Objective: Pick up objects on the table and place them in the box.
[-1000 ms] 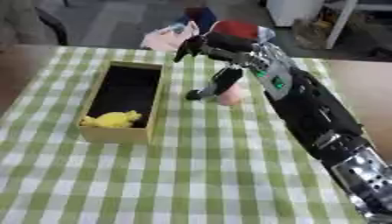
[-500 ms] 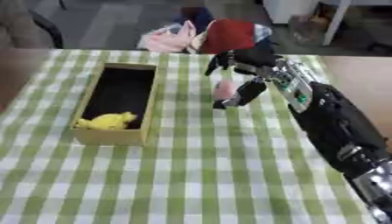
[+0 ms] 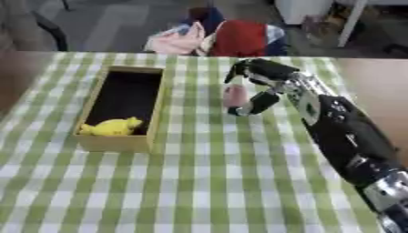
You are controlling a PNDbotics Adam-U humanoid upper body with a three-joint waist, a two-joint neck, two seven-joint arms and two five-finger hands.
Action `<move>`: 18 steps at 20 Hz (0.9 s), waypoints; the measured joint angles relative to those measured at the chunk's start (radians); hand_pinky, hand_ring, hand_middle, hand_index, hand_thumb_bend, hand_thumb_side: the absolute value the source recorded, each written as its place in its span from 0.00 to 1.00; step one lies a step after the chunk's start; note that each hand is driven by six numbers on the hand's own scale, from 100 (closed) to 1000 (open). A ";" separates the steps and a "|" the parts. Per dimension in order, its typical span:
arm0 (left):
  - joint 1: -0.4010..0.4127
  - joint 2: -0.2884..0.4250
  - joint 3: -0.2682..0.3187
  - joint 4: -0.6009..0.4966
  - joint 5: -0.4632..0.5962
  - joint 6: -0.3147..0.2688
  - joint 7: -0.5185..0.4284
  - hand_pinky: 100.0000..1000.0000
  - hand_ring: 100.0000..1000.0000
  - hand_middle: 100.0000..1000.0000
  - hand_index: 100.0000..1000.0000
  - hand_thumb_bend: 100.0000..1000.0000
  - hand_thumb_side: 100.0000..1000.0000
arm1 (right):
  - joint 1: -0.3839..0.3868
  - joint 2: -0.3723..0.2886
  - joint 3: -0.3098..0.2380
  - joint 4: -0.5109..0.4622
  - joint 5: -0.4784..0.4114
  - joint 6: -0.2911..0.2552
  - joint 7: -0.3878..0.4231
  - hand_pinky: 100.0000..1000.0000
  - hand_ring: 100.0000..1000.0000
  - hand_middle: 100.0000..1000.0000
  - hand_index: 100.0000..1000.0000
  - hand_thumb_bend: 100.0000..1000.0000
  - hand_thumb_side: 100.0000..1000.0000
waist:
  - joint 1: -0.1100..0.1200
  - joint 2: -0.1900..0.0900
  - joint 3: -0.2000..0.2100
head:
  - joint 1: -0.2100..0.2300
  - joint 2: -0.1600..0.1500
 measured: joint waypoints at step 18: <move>0.003 -0.001 0.000 0.002 -0.005 0.000 0.000 0.64 0.58 0.57 0.78 0.05 0.51 | -0.005 0.010 -0.007 -0.007 -0.059 0.055 -0.255 0.35 0.48 0.21 0.31 0.05 0.00 | -0.001 0.002 0.004 | -0.008 -0.016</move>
